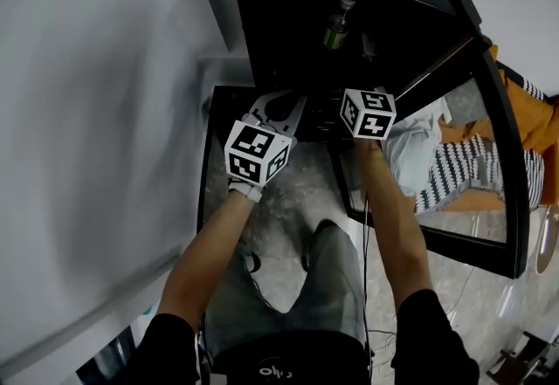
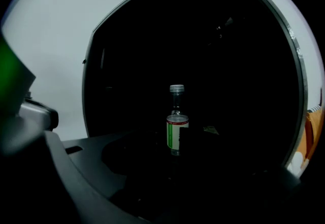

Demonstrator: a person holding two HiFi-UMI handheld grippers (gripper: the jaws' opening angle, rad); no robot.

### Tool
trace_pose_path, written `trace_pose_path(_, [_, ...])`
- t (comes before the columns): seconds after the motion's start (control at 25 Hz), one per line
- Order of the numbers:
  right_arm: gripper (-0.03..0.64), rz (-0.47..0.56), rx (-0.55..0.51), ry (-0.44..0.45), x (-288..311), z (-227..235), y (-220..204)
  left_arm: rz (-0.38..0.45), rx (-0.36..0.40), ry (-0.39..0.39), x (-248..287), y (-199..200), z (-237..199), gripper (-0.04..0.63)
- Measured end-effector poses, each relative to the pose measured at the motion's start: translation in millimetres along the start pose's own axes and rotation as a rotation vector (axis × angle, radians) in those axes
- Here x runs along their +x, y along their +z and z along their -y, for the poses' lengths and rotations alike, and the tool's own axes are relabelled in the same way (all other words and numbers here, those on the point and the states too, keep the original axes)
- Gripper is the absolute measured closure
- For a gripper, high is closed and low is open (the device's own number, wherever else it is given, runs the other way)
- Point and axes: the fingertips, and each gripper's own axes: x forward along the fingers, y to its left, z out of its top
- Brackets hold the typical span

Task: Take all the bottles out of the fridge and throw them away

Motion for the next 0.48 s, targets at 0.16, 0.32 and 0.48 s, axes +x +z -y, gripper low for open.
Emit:
trace_pose_path(0.16, [0.34, 0.01, -0.015, -0.005, 22, 1, 0, 0.004, 0.02, -0.002, 1, -7, -4, 0.592])
trace_pose_path(0.32, [0.295, 0.012, -0.011, -0.023, 44, 8, 7, 0.013, 0.016, 0.002, 3, -7, -12, 0.592])
trace_pose_path(0.48, [0.26, -0.004, -0.009, -0.049, 71, 18, 7, 0.018, 0.023, 0.001, 8, -4, -22, 0.592])
